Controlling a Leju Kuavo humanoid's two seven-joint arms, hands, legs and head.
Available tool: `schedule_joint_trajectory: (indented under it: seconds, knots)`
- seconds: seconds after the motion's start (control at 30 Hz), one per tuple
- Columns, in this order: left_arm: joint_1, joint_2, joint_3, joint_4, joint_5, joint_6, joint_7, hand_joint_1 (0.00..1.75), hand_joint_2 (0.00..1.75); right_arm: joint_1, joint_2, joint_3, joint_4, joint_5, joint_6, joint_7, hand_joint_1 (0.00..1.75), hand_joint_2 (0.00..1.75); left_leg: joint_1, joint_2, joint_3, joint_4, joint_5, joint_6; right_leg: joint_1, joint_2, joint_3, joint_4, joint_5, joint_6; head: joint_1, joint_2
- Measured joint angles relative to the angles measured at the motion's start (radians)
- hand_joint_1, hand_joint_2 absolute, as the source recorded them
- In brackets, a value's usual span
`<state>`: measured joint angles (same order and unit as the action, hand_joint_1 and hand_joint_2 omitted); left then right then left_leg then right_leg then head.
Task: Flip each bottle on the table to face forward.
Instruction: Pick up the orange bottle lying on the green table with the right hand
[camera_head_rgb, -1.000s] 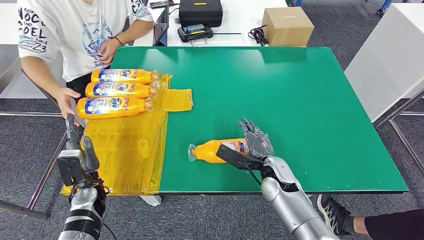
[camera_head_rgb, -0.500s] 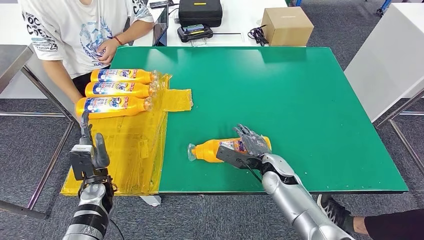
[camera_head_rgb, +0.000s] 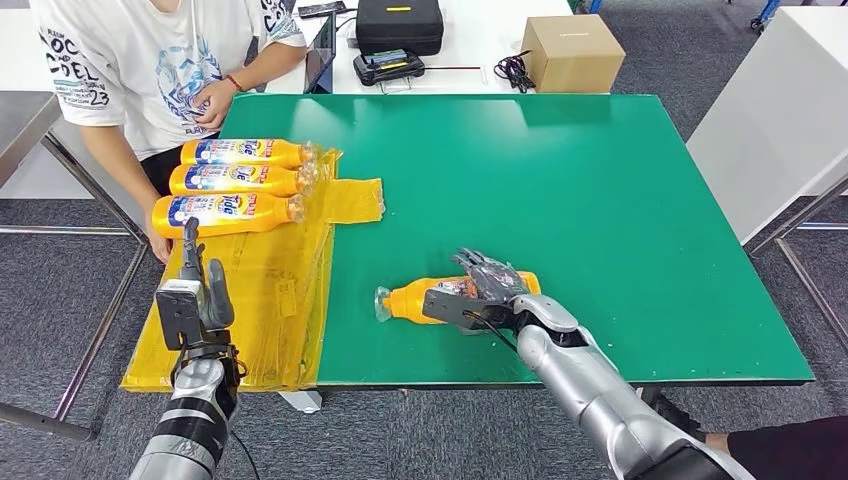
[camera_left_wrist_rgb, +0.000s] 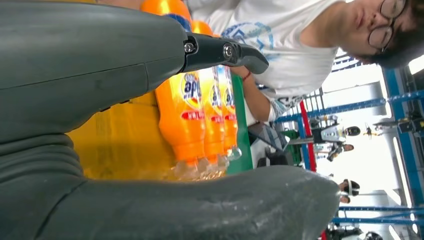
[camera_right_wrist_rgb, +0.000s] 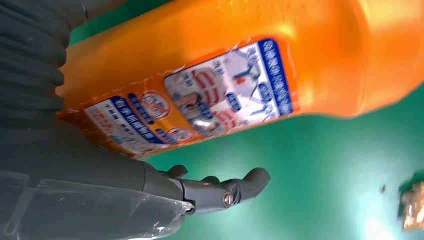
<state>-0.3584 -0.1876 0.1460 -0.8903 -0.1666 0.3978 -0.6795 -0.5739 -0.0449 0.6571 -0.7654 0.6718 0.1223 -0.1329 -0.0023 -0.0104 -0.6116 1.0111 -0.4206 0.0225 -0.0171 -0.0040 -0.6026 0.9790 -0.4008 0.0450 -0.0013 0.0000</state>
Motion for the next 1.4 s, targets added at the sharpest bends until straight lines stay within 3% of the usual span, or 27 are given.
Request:
schedule_joint_trajectory:
  seconds: [0.43, 0.47, 0.57, 0.6, 0.87, 1.0, 1.23, 1.4]
  knots:
    - [-0.023, -0.005, -0.005, 0.051, 0.002, 0.000, 0.000, 0.00, 0.00, -0.096, 0.009, 0.083, 0.124, -0.009, 0.081, 0.000, 0.06, 1.75, 0.000, 0.000, 0.004, 0.000, 0.000, 0.000, 0.000, 0.001, 0.004, 0.000, 0.000, 0.000, 0.000, 0.000]
    - [-0.025, -0.005, -0.006, 0.054, 0.003, 0.000, 0.000, 0.00, 0.00, -0.106, 0.009, 0.093, 0.133, -0.008, 0.098, -0.001, 0.30, 1.75, 0.000, 0.000, 0.004, 0.000, 0.000, 0.000, 0.000, 0.001, 0.004, 0.000, 0.000, 0.000, 0.000, 0.000]
    - [-0.031, -0.005, -0.011, 0.064, 0.008, 0.000, 0.000, 0.00, 0.00, -0.136, 0.009, 0.126, 0.158, -0.004, 0.145, -0.004, 1.54, 1.75, 0.000, 0.000, 0.006, 0.000, 0.000, 0.000, 0.000, 0.001, 0.006, 0.000, 0.000, 0.000, 0.000, 0.000]
    - [-0.032, -0.006, -0.013, 0.067, 0.011, 0.000, 0.000, 0.00, 0.00, -0.145, 0.009, 0.139, 0.166, 0.001, 0.158, -0.004, 1.74, 1.75, 0.000, 0.000, 0.006, 0.000, 0.000, 0.000, 0.000, 0.001, 0.006, 0.000, 0.000, 0.000, 0.000, 0.000]
    - [-0.035, -0.011, -0.021, 0.081, 0.036, -0.006, 0.000, 0.00, 0.00, -0.212, -0.004, 0.247, 0.200, 0.012, 0.248, -0.012, 1.75, 1.75, 0.000, 0.000, 0.006, 0.000, 0.000, 0.000, 0.000, 0.001, 0.006, 0.000, 0.000, 0.000, 0.000, 0.000]
    - [-0.035, -0.013, -0.021, 0.083, 0.048, -0.009, 0.000, 0.00, 0.00, -0.223, -0.018, 0.281, 0.199, -0.049, 0.217, -0.018, 1.75, 1.75, -0.001, 0.000, 0.006, 0.000, 0.000, 0.000, 0.000, 0.001, 0.006, 0.000, 0.000, 0.000, 0.000, 0.000]
    - [-0.024, -0.016, -0.021, 0.077, 0.050, -0.018, 0.000, 0.00, 0.00, -0.093, -0.047, 0.221, 0.076, -0.194, -0.083, -0.032, 1.75, 1.75, 0.000, 0.000, 0.003, 0.000, -0.001, 0.000, 0.000, 0.000, 0.004, 0.000, 0.000, 0.001, 0.000, 0.000]
    - [0.004, -0.018, -0.021, 0.042, 0.040, -0.022, 0.002, 0.00, 0.00, 0.094, -0.020, 0.064, -0.135, -0.179, -0.294, -0.067, 1.75, 1.75, 0.000, -0.001, 0.001, 0.000, -0.001, 0.000, 0.000, 0.000, 0.002, 0.000, 0.000, 0.000, 0.000, 0.000]
